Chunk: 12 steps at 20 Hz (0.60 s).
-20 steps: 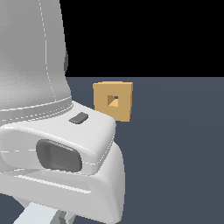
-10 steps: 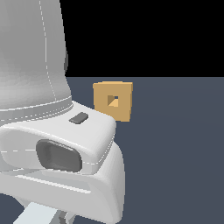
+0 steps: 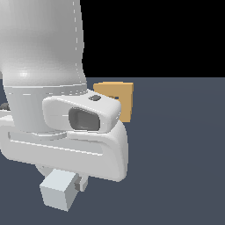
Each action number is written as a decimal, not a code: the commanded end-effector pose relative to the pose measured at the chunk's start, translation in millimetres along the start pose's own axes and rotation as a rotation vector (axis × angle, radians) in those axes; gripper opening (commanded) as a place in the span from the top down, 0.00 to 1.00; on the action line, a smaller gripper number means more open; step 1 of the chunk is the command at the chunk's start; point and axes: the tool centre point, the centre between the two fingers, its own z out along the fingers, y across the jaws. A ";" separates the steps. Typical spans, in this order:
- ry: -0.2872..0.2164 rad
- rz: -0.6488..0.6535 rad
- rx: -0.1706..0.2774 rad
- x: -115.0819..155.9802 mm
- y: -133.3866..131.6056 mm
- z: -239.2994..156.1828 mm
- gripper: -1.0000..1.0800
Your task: Insert the peg into the horizontal hole in a box.
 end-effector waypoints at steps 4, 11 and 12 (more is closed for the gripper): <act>0.000 -0.002 -0.003 51.7 0.7 -16.2 1.00; 0.000 -0.002 -0.003 131.1 1.6 -39.9 1.00; 0.000 -0.002 -0.003 140.3 1.9 -42.7 1.00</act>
